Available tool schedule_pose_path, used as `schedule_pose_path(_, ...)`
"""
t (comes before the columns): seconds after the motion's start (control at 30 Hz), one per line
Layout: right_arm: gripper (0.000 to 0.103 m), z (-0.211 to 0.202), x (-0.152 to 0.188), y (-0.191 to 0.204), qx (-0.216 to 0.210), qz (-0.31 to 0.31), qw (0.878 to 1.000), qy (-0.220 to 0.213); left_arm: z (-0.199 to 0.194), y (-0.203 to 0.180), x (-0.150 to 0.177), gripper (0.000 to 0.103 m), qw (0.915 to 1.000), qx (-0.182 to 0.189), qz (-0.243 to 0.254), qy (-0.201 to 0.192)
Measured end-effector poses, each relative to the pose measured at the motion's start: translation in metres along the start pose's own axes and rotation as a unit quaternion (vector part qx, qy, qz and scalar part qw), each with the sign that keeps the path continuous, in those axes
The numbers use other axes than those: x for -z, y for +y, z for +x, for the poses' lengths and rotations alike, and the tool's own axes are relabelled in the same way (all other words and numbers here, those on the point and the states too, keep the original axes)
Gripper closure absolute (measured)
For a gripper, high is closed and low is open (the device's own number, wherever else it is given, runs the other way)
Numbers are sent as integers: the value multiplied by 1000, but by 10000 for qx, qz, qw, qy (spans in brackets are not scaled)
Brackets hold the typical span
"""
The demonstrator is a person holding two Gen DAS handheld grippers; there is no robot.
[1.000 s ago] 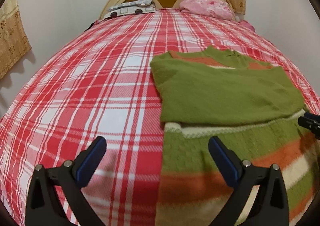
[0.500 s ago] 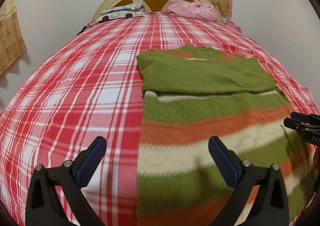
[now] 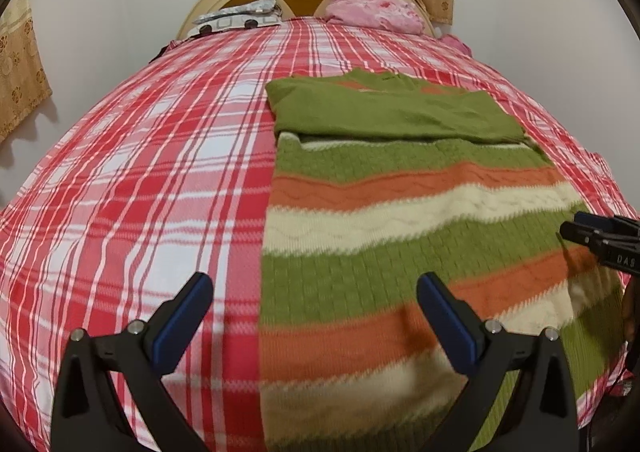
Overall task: Fold small clothes
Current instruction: 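Open the right gripper and move both grippers to the striped hem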
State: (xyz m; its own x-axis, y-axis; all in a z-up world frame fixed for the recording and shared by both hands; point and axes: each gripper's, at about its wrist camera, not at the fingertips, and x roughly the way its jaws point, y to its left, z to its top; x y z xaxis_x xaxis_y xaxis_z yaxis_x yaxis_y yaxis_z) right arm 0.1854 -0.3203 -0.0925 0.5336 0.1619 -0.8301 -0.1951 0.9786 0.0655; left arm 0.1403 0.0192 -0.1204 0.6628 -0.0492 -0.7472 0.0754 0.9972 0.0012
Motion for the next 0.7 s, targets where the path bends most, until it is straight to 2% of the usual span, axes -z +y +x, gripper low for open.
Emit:
schedule_pose_path(0.33,47,-12,20,-4,-16,71,10000,-5,-13,2,26,0,9999,-32,-15,136)
schedule_pose_path(0.7,47,-34,49,-19,-4,241,9997,-31,-21,-5,59,0,9991,170,17,391)
